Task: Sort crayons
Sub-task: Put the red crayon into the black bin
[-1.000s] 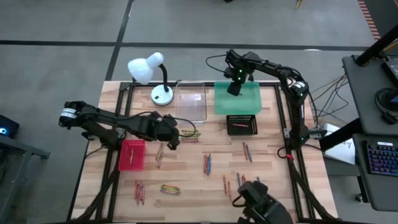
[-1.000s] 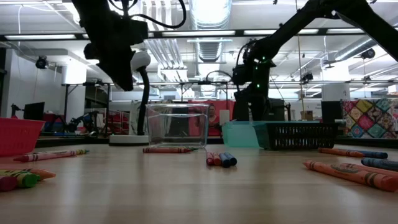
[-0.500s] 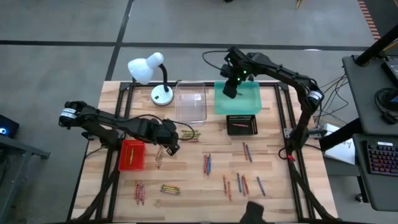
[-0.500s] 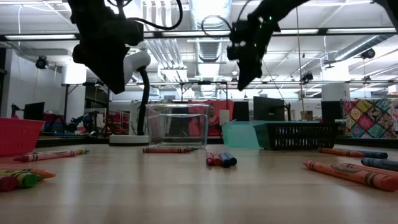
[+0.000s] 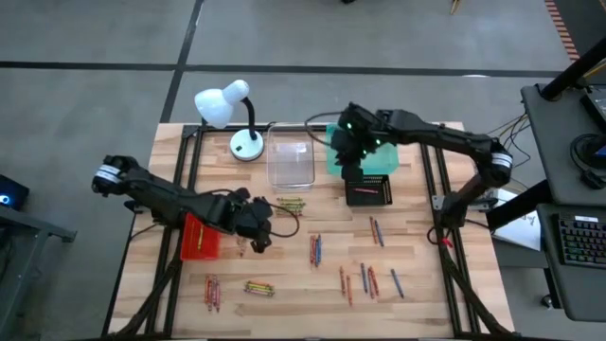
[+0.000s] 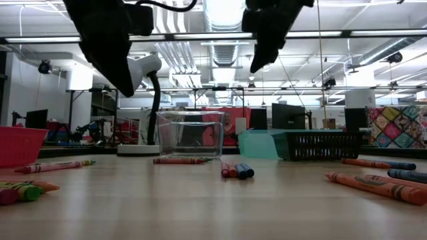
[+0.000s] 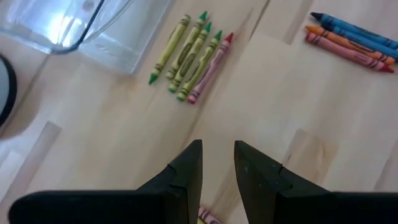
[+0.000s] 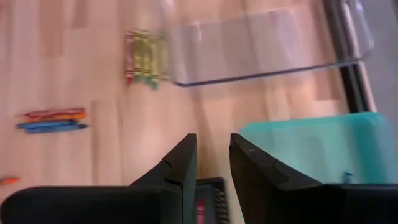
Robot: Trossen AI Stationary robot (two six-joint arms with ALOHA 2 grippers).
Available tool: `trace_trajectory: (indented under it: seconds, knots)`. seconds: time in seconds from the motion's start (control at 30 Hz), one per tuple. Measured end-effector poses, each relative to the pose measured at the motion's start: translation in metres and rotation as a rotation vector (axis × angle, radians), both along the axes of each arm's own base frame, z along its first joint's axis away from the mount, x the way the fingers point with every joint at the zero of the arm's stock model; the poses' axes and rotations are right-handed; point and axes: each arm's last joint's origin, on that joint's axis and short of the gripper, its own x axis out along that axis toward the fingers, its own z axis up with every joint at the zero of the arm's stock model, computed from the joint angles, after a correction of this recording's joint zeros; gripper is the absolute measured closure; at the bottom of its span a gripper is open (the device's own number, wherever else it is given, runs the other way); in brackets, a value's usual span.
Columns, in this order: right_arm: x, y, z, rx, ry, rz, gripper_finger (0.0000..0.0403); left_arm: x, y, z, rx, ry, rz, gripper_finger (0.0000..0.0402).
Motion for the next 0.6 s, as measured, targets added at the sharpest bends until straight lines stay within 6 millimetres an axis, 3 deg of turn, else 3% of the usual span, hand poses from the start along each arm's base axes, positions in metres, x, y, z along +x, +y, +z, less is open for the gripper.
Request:
trace_trajectory:
  seconds: [0.3, 0.6]
  knots:
    - [-0.015, 0.049, -0.015, 0.018, -0.152, 0.050, 0.0335, 0.007, -0.008, -0.006, 0.082, -0.009, -0.089, 0.0326]
    - [-0.027, 0.080, -0.037, 0.044, -0.302, 0.085, 0.0335, 0.028, -0.016, -0.020, 0.195, -0.038, -0.312, 0.0326]
